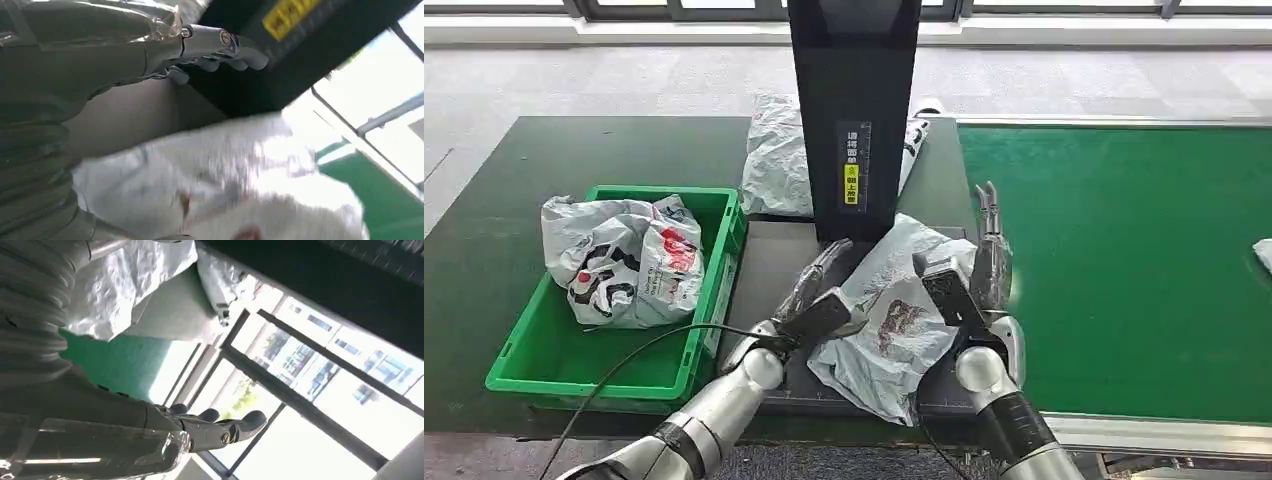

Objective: Moved the parcel from conveyor to table for the left to box.

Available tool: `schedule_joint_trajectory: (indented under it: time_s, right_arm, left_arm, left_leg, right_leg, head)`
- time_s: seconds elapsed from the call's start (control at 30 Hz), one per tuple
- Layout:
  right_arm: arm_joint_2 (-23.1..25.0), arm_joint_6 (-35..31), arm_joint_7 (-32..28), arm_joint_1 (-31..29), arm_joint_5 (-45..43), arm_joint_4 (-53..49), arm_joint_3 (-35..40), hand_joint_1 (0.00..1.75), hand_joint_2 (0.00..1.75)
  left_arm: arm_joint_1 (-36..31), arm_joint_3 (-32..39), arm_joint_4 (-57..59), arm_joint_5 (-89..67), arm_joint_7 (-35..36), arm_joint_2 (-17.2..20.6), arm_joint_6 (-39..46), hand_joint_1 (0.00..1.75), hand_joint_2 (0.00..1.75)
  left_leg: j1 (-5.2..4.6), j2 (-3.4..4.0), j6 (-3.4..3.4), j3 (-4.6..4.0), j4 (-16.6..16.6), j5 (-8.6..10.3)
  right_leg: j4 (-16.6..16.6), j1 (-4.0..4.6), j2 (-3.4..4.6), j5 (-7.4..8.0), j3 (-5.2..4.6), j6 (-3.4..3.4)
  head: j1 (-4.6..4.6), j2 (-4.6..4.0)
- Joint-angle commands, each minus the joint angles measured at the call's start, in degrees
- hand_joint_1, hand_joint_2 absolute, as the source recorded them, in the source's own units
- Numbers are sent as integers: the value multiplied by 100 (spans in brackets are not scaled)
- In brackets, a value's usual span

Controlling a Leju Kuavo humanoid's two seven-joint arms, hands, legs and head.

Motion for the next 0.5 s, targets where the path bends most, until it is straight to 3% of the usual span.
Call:
schedule_joint_trajectory:
  time_s: [0.03,0.2,0.4,0.43,0.47,0.5]
  right_arm:
    - [6,4,-12,-99,50,415,-694,0,175]
    - [-20,72,151,31,60,210,-593,0,175]
    - [-19,79,198,74,98,127,-585,0,175]
    - [-14,68,267,166,156,28,-617,0,175]
    - [-15,82,298,285,209,-117,-647,0,175]
    - [-13,130,342,402,268,-271,-672,0,175]
  left_arm:
    - [-65,-1005,663,-547,91,154,-484,0,175]
    - [-41,-1507,777,-1114,-117,295,-762,0,175]
    - [-31,-1507,788,-1136,-124,297,-754,0,175]
    - [-20,-1476,785,-1180,-97,297,-732,77,175]
    - [-8,-1500,784,-1263,-58,312,-750,175,175]
    - [0,-1488,789,-1341,16,317,-697,175,175]
  left_leg:
    - [0,4,3,14,-14,6]
    - [-1,7,3,13,-12,2]
    - [0,12,4,12,-12,4]
    - [1,9,4,8,-9,3]
    - [1,12,4,11,-13,5]
    - [0,5,3,10,-10,3]
  right_leg:
    - [-12,3,-5,5,12,-9]
    - [-8,2,1,3,9,-5]
    - [-10,4,4,6,8,-7]
    - [-7,3,2,5,5,-5]
    - [-10,3,3,7,8,-7]
    - [-7,3,-1,3,9,-5]
  head:
    - [0,0]
    - [0,0]
    - [0,-2]
    - [0,-2]
    - [0,-2]
    - [0,0]
